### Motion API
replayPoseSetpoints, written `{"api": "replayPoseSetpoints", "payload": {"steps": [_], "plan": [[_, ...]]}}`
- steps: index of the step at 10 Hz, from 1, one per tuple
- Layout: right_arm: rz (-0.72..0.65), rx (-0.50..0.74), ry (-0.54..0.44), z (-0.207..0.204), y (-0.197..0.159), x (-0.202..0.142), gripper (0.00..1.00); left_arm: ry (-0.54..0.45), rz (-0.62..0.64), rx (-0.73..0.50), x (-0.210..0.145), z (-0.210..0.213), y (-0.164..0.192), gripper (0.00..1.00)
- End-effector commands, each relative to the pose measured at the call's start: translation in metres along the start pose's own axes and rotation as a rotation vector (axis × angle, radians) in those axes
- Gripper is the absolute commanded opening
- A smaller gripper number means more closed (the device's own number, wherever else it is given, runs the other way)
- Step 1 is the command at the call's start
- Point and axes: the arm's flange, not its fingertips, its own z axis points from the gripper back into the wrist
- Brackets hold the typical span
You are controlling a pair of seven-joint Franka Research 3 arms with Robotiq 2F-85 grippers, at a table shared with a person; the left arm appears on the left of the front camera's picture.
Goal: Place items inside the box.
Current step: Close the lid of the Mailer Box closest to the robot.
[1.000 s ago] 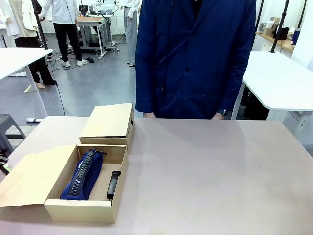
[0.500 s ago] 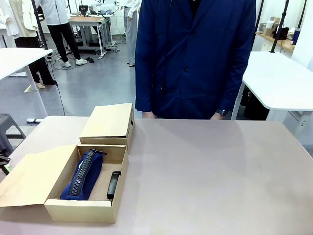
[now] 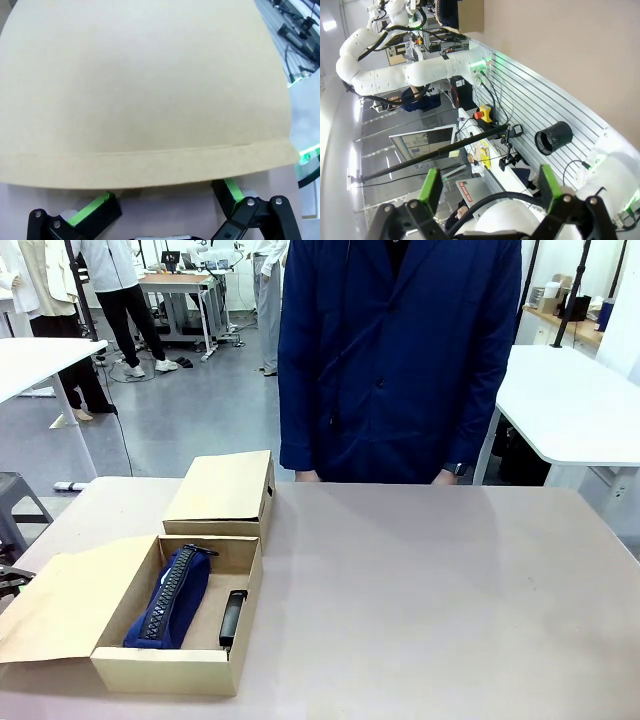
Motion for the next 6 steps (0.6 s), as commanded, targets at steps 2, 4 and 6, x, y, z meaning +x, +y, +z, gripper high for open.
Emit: {"api": "replayPoseSetpoints", "payload": {"steps": [2, 4, 6], "plan": [[0.021, 0.017, -0.003, 0.0, 0.001, -0.001, 1.0, -0.097, -0.077, -0.027, 0.008, -0.016, -0.013, 1.0], [0.021, 0.017, -0.003, 0.0, 0.001, -0.001, 1.0, -0.211, -0.117, -0.011, 0.021, -0.013, -0.018, 1.0], [0.021, 0.017, -0.003, 0.0, 0.001, -0.001, 1.0, -0.291, -0.169, -0.027, 0.035, -0.01, -0.025, 1.0]]}}
